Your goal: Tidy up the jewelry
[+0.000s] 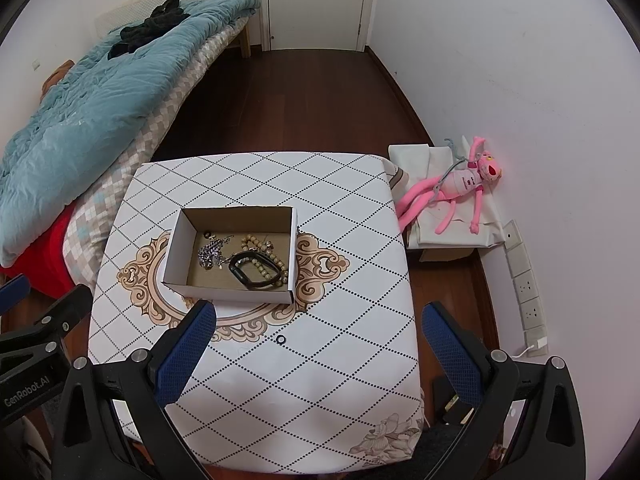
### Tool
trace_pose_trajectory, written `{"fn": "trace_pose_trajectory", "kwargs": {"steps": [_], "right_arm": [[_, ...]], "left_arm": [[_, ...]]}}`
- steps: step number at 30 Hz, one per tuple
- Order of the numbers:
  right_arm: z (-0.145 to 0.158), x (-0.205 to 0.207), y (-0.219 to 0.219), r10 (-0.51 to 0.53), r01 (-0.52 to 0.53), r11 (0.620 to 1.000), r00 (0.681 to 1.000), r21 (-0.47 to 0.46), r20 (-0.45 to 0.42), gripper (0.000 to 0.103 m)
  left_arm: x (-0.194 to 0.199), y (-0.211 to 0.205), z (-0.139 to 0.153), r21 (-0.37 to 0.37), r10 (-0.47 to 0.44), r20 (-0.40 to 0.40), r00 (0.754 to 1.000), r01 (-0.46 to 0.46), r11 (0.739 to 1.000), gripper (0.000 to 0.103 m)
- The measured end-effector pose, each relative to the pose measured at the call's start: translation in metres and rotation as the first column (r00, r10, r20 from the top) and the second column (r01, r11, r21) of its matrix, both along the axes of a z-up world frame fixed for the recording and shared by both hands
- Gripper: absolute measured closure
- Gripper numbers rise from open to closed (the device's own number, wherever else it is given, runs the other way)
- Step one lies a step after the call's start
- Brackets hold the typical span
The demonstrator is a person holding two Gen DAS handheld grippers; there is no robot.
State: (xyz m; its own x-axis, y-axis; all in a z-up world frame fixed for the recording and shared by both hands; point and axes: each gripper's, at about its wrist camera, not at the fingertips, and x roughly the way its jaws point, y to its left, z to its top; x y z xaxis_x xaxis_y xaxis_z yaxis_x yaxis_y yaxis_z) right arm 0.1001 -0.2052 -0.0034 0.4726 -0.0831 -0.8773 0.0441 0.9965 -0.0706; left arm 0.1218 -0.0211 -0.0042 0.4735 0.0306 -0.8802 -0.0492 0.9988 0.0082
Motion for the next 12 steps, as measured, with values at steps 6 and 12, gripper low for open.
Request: {"fn": "trace_pose_trajectory", "kwargs": {"steps": [6, 12], "right_arm": [[-0.0008, -0.001, 0.0004, 0.0, 0.0, 1.0, 1.0, -0.005, -0.001, 0.0], [-0.0008, -0.0016, 0.0009, 0.001, -0.001, 1.0, 1.0, -0.008, 0.0, 0.0]], "left_arm": [[-0.0001, -0.0001, 0.0002, -0.001, 0.0, -0.001, 1.0, 0.0, 1.0, 0.0], [-0.0004, -0.0005, 0.0006, -0.001, -0.005, 0.004, 1.0, 0.005, 1.0, 0.0]]}}
